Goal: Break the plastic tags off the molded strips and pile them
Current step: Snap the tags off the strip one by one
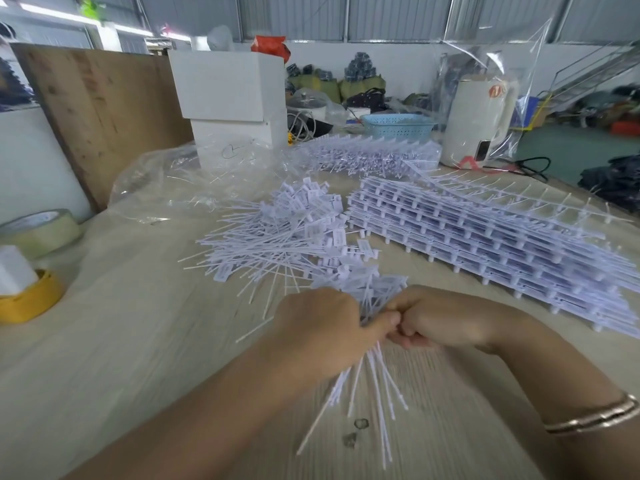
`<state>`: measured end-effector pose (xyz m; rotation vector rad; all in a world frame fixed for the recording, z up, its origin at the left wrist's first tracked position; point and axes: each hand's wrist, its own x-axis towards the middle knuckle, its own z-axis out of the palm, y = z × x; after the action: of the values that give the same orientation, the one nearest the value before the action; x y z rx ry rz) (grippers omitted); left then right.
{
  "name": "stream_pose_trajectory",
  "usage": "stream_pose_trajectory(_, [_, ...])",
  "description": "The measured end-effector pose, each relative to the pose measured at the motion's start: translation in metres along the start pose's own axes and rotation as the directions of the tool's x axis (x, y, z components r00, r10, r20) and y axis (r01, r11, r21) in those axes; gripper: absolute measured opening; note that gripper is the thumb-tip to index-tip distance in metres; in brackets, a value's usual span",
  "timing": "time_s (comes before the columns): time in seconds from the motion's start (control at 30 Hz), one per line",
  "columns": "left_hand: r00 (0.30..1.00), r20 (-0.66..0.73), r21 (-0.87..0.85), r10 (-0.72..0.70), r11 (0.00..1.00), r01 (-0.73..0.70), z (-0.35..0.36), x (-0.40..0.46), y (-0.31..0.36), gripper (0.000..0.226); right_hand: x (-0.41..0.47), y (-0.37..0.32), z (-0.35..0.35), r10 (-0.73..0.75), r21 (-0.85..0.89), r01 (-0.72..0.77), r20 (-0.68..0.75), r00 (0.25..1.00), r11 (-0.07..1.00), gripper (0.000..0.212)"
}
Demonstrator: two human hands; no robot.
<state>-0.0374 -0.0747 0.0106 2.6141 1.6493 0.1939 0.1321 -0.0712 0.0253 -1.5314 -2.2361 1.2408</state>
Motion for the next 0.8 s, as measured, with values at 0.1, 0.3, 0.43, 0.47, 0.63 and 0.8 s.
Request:
stream_pose_trajectory(0.1, [0.999, 0.043, 0.072, 0.024, 0.997, -0.027, -0.001, 0.002, -0.005, 0.055, 0.003, 0.005, 0.0, -0.021, 0.141, 0.021, 0.001, 1.0, 0.99, 0.042])
stream_pose_trajectory(0.3, [0.998, 0.058, 0.126, -0.003, 0.992, -0.005, 0.0, 0.007, -0.01, 0.016, 0.005, 0.015, -0.007, -0.061, 0.272, 0.125, -0.23, 0.971, 0.954, 0.054])
stream_pose_trajectory(0.43, [0.999, 0.049, 0.053, -0.017, 0.999, 0.014, -0.006, 0.006, -0.025, 0.019, 0.005, 0.031, -0.024, -0.015, 0.425, 0.321, -0.584, 0.812, 0.846, 0.058])
stream_pose_trajectory(0.47, [0.999, 0.042, 0.026, 0.002, 1.0, -0.003, -0.009, 0.006, -0.029, 0.019, 0.006, 0.035, -0.028, 0.0, 0.437, 0.369, -0.645, 0.764, 0.82, 0.058])
stream_pose_trajectory(0.63, [0.986, -0.007, -0.117, 0.167, 0.979, -0.166, -0.035, 0.014, -0.05, 0.017, 0.013, 0.05, -0.032, 0.069, 0.415, 0.401, -0.76, 0.646, 0.817, 0.054])
stream_pose_trajectory(0.8, [0.933, -0.328, -0.219, 0.148, 0.949, -0.227, -0.062, 0.041, -0.08, 0.026, 0.022, 0.054, -0.026, 0.064, 0.404, 0.386, -0.756, 0.652, 0.829, 0.05])
